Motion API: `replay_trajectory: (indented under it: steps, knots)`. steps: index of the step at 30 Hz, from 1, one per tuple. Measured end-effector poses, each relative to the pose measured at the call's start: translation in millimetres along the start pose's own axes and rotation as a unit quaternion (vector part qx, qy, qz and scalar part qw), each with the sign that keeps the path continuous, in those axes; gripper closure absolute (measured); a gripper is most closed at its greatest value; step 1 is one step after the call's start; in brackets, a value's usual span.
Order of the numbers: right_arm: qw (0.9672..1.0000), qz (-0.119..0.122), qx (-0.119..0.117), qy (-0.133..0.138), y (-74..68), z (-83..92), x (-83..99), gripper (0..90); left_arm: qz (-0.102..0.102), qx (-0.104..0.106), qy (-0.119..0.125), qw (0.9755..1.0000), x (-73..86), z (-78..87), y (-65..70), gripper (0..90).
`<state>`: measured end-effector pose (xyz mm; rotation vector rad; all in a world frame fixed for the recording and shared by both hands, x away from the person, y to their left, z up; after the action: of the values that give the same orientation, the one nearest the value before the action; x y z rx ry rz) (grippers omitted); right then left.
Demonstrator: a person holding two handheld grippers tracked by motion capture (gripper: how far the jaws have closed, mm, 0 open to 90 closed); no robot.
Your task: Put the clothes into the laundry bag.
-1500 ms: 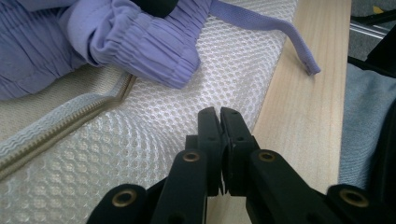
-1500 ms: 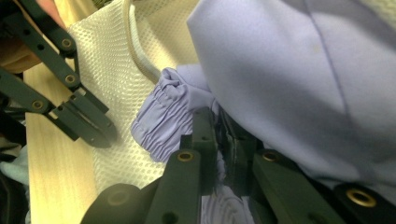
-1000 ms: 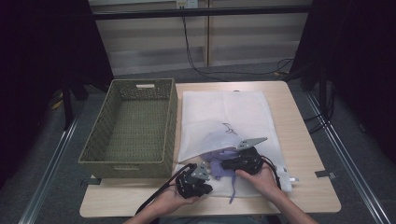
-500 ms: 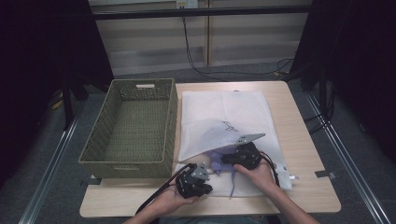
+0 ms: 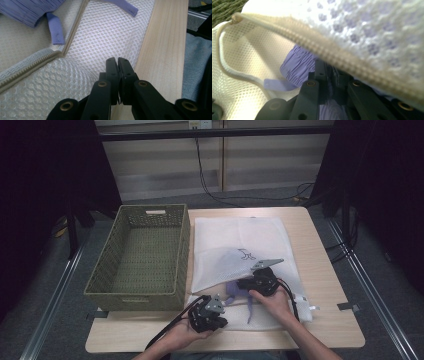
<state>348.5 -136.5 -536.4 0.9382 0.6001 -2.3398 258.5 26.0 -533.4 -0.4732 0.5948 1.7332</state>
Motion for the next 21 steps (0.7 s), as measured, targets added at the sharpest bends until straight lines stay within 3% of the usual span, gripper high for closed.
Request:
replay_trajectory:
  steps: [12, 13, 16, 21]
  knots:
    - [0.9997, -0.009, 0.021, 0.006, 6.9, -4.5, -5.8, 83.8, -0.006, -0.004, -0.002, 1.0000, -1.0, -0.6, 1.0, 87.7]
    - [0.9997, -0.008, 0.019, 0.010, 6.6, -4.3, -6.1, 83.4, 0.001, 0.011, -0.001, 0.9999, -0.6, 0.1, 1.1, 87.7]
    - [0.9999, -0.006, 0.008, 0.012, 2.8, -0.4, -6.0, 80.4, -0.002, -0.002, -0.003, 1.0000, -0.8, 0.0, 0.6, 87.6]
    - [0.9996, 0.007, -0.026, 0.011, -6.4, 13.8, -3.7, 72.1, 0.002, -0.002, -0.014, 0.9999, 1.7, 3.7, -2.0, 86.8]
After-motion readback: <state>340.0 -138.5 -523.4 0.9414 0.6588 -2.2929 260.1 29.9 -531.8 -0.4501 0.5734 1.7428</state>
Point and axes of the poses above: each handheld gripper's, and its own axes: z roughly backward along the jaws, x roughly out of its underside, y roughly to its right, the point moved 6 cm from there along -z, roughly forward along the jaws, and after that the axes turned 3 degrees about x, right-handed, at the moved point
